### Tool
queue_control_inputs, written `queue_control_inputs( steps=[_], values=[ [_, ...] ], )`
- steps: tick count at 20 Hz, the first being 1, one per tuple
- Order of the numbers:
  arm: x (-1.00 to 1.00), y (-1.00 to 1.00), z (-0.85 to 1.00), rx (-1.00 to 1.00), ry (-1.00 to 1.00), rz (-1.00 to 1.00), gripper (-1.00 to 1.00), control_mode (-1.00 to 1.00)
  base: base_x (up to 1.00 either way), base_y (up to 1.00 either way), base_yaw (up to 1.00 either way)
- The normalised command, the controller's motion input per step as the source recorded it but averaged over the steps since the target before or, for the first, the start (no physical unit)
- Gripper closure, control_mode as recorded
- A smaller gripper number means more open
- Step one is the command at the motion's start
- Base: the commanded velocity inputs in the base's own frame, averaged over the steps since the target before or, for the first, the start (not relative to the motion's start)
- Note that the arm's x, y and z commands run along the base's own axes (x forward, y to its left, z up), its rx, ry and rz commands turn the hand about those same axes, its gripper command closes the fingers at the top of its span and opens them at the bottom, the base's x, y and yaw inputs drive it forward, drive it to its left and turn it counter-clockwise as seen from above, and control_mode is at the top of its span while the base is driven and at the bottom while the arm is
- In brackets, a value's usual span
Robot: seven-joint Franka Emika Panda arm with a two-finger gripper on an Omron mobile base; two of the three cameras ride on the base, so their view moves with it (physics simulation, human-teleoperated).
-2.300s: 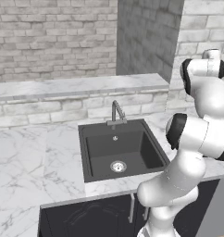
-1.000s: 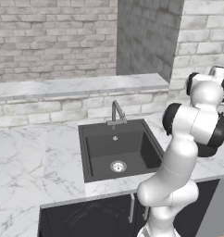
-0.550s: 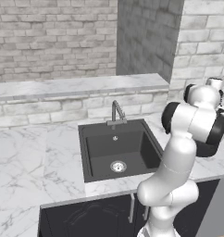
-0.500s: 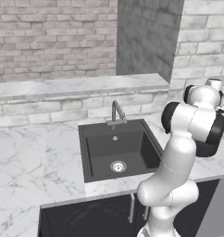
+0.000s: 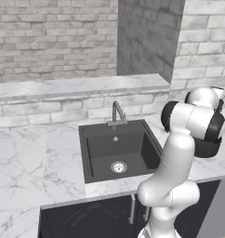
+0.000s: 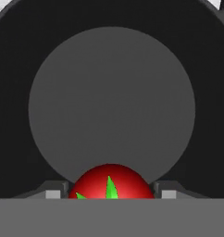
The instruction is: Dump the tomato from the pot into the sink. Then turn on the water and wash the tomato. Then turn off the water and put the tomato back in the pot.
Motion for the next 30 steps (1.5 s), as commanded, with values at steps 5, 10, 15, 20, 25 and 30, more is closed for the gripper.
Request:
queue_control_inputs(
  steps=[5, 10, 15, 20, 25, 30],
  values=[
    [0.00, -0.01, -0.35, 0.04, 0.01, 0.00, 1.00, -1.00, 0.00, 0.00, 0.00],
    [0.00, 0.00, -0.03, 0.00, 0.06, 0.00, 1.00, -1.00, 0.00, 0.00, 0.00],
    [0.00, 0.00, 0.00, 0.00, 0.01, 0.00, 1.00, -1.00, 0.00, 0.00, 0.00],
    [0.00, 0.00, 0.00, 0.00, 0.00, 0.00, -1.00, -1.00, 0.00, 0.00, 0.00],
    [0.01, 0.00, 0.00, 0.00, 0.00, 0.00, -1.00, -1.00, 0.00, 0.00, 0.00],
    [0.00, 0.00, 0.00, 0.00, 0.00, 0.00, -1.00, -1.00, 0.00, 0.00, 0.00]
  ],
)
